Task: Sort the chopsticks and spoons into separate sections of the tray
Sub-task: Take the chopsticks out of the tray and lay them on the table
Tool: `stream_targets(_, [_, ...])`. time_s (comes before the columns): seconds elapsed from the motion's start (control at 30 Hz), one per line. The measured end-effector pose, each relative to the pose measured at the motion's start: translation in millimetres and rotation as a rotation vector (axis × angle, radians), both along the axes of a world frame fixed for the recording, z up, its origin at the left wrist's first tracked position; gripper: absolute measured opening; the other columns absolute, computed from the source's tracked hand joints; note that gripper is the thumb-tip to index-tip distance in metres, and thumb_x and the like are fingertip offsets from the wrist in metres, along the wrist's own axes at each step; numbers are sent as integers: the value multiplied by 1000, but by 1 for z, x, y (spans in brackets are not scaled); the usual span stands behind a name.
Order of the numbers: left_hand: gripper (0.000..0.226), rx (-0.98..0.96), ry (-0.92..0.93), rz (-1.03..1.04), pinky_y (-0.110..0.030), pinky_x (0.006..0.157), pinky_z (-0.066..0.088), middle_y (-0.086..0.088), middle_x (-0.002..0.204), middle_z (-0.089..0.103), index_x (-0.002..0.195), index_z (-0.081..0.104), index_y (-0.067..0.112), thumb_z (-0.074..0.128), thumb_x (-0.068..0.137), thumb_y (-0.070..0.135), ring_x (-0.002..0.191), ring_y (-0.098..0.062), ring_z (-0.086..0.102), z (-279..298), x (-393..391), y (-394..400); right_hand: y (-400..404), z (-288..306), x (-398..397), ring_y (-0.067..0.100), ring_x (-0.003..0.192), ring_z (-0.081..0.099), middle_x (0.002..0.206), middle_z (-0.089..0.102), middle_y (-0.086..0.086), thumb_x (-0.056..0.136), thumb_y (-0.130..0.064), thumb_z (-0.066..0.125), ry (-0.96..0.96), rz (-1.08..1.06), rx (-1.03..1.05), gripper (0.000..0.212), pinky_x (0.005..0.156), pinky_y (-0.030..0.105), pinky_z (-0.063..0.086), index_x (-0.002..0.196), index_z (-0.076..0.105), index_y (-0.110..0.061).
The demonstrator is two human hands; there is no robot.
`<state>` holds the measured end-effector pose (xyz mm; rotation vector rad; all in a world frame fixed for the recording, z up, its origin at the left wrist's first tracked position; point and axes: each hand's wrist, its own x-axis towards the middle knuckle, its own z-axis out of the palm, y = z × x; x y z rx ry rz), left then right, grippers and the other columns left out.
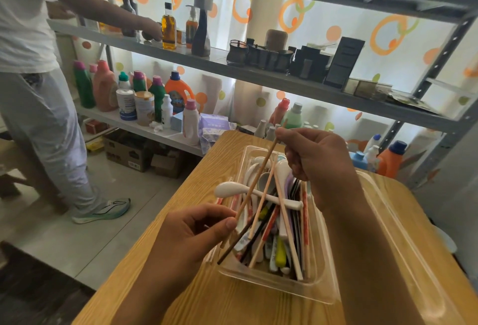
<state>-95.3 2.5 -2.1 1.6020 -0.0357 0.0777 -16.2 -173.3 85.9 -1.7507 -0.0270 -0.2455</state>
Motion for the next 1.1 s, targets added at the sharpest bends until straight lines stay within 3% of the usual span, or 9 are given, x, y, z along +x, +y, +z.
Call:
stream_targets(0.13, [10,-2,70,97,-18,55,51,3,77,73,87,74,19,67,83,14,66,-6,66,0,3,2,1,-3,2,3,45,50,52,60,-6,93,-32,64,-28,-26,-74,23,49,17,44,82,73,-15])
stream_targets(0.23, [7,-31,111,240,-15,50,46,5,68,70,85,73,19,68,84,14,56,0,62,-5,7,7,4,-11,7,0,50,57,54,62,-7,95,-30,62,-71,-114,-232,25,68,22,46,76,72,-17])
stream_targets(0.37, [5,315,71,473,-20,61,48,8,76,67,86,70,24,69,87,19,72,-4,61,-22,15,10,9,-23,14,4,66,60,70,62,-10,95,-28,64,-88,-186,-356,22,62,14,41,102,76,-11])
stream_targets(0.43, [5,470,47,531,-16,59,41,9,80,65,91,71,22,68,88,21,73,-2,57,-27,18,10,11,-29,17,5,70,61,74,64,-8,94,-28,65,-69,-181,-474,22,62,15,41,103,76,-11])
stream_targets(0.63, [8,717,94,554,-12,53,29,10,77,62,88,71,23,64,91,26,65,1,49,-36,20,17,9,-42,26,11,72,64,82,70,-1,91,-29,69,63,-177,-713,18,70,26,52,101,77,-16])
stream_targets(0.77, [12,816,185,482,-20,54,35,11,76,65,83,73,28,64,89,31,68,-1,53,-43,20,21,11,-47,30,13,70,63,77,68,0,87,-30,72,129,-208,-835,17,67,29,55,93,78,-16])
stream_targets(0.97, [13,825,188,344,-18,53,33,16,71,62,75,71,33,67,86,35,69,2,52,-38,19,17,14,-49,30,18,76,65,84,68,2,82,-34,78,178,-266,-937,22,71,33,58,96,75,-17])
stream_targets(1.1, [7,835,167,274,-15,55,36,18,72,62,81,72,35,68,85,38,70,6,53,-37,20,16,15,-48,29,20,78,65,84,66,3,80,-35,78,211,-259,-962,25,73,34,58,96,73,-17])
